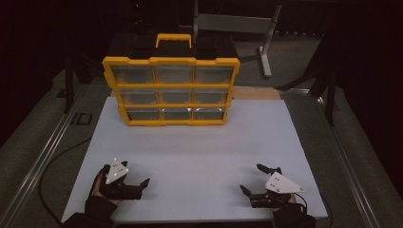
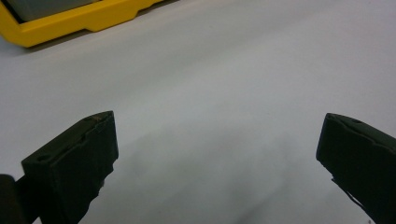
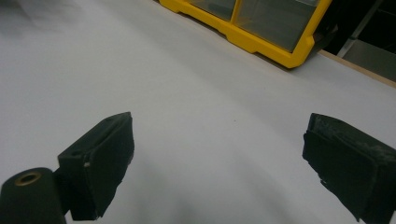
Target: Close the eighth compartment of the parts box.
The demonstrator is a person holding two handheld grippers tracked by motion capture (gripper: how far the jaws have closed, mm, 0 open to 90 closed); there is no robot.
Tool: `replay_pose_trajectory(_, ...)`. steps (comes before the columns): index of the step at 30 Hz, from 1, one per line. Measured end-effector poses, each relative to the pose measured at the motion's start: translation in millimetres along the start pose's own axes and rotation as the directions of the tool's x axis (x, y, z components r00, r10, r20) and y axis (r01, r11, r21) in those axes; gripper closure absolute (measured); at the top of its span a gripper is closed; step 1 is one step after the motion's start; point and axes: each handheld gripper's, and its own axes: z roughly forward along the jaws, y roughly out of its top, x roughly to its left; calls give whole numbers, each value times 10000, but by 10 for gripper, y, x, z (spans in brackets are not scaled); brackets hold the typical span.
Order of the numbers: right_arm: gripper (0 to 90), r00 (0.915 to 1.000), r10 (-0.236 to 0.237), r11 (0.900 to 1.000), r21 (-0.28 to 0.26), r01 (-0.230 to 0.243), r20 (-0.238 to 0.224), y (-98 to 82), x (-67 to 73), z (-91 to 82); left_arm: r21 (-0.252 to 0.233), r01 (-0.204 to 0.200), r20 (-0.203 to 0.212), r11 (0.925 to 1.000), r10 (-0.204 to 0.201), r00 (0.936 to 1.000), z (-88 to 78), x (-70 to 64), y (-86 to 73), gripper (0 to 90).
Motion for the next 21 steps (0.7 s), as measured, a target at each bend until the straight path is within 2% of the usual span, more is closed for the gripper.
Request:
replay_pose_trajectory(3,89,10000,14,10000,21,-14,-31,-1,4,2,119,105,-9,9999,-104,9999,13,1,-7,0)
replay_pose_trajectory(7,89,10000,30,10000,11,-30,-54,-4,-2,0,255,-29,2,9997,29,10000,37,-20,-18,0)
replay_pose_trajectory(21,89,10000,10,10000,28,-10,-66,-6,0,8,297,-71,24,9995,70,10000,64,-33,-31,0)
